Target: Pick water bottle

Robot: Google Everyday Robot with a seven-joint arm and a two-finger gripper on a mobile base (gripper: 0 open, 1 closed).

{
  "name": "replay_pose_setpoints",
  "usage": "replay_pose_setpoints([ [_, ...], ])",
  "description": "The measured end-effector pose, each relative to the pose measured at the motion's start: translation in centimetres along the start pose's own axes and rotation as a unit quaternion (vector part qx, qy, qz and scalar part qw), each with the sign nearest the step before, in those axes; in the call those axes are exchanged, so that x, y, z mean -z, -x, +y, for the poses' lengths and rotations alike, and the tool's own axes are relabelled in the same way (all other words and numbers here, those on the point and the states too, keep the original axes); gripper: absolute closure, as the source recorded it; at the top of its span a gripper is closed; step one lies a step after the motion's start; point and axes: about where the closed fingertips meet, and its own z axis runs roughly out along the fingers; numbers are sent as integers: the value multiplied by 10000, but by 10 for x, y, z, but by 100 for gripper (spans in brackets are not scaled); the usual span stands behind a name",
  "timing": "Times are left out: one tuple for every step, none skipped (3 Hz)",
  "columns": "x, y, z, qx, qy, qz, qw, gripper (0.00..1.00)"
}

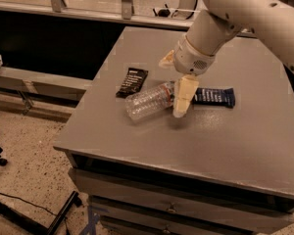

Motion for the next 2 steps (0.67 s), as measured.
replay_pose_setpoints([
  [-9, -4, -1, -27, 101, -48, 9999, 0],
  [-12, -6, 0, -39, 132, -67, 9999, 0],
])
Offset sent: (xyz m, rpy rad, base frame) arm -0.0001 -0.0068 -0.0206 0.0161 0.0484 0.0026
